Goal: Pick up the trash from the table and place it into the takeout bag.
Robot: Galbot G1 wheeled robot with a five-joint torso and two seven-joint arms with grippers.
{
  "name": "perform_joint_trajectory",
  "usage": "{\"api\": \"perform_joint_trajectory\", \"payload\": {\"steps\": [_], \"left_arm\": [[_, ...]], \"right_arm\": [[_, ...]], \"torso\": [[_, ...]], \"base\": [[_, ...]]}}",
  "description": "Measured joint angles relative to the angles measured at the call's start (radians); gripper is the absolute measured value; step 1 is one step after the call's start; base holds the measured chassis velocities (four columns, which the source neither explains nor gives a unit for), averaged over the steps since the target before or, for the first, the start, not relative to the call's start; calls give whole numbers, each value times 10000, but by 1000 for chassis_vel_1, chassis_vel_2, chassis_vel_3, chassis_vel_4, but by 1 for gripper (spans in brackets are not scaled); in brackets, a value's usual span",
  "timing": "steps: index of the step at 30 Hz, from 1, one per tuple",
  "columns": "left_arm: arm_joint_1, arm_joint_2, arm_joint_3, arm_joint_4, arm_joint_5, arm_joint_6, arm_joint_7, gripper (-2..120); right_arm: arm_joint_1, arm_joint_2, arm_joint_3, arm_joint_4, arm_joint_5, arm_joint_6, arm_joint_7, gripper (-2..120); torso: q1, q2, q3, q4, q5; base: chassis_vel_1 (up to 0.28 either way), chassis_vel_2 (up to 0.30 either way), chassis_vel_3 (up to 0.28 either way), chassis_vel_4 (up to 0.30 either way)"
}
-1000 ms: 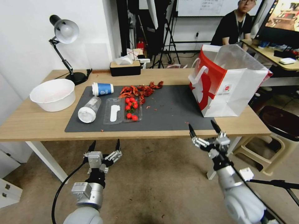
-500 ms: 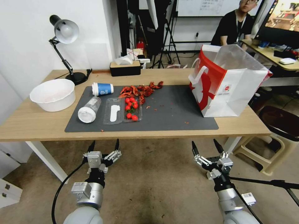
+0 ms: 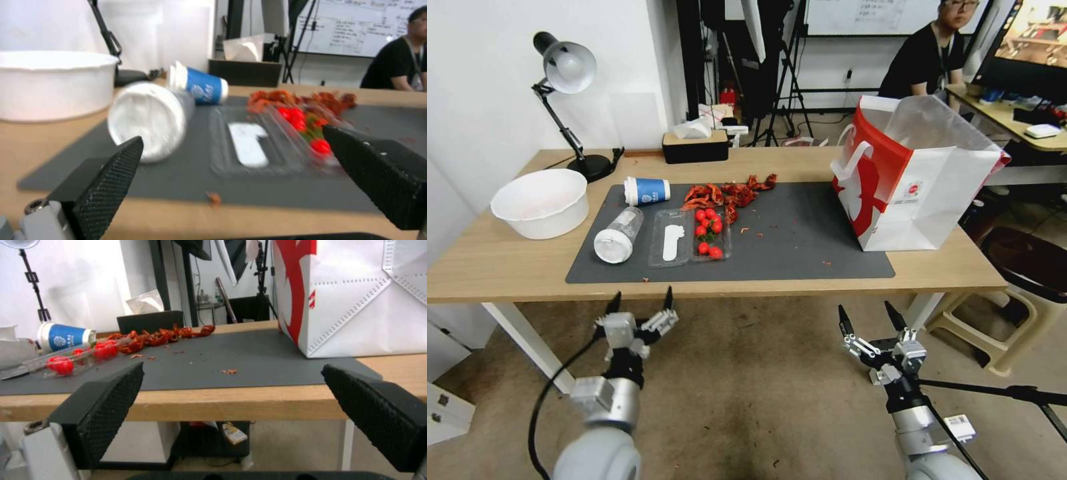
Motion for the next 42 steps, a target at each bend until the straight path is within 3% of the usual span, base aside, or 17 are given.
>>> {"api": "perform_joint_trajectory", "payload": {"steps": [9, 19, 22, 30, 33, 42], "left_arm": [[-2139, 1121, -856, 522, -1361, 625, -186, 100], [-3846, 2554, -632, 1781, -2244, 872, -271, 100], [-4421, 3263, -541, 2340, -2567, 1341, -364, 100], [-4979, 3699, -523, 2864, -3126, 2313, -364, 100], [-5188, 3767, -523, 2822, -3648, 3448, -377, 100], [-5400, 3776, -547, 2794, -4300, 4897, -435, 100]], "right_arm": [[163, -83, 12, 107, -153, -224, -104, 100], [101, 55, -17, 93, -406, -255, -196, 100], [124, 98, -40, 18, -450, -258, -199, 100], [241, 101, -146, -43, -531, -344, -165, 100], [303, 91, -171, -55, -596, -406, -119, 100], [306, 75, -178, -109, -612, -428, -88, 100]], "torso": [[3, 0, 0, 0, 0], [3, 0, 1, -1, -1], [3, 0, 1, -2, -1], [2, 0, 1, -1, -1], [2, 0, 1, 0, 0], [2, 0, 0, 0, 0]], "base": [[0, 0, 0, 0], [0, 0, 0, 0], [0, 0, 0, 0], [0, 0, 0, 0], [0, 0, 0, 0], [0, 0, 0, 0]]}}
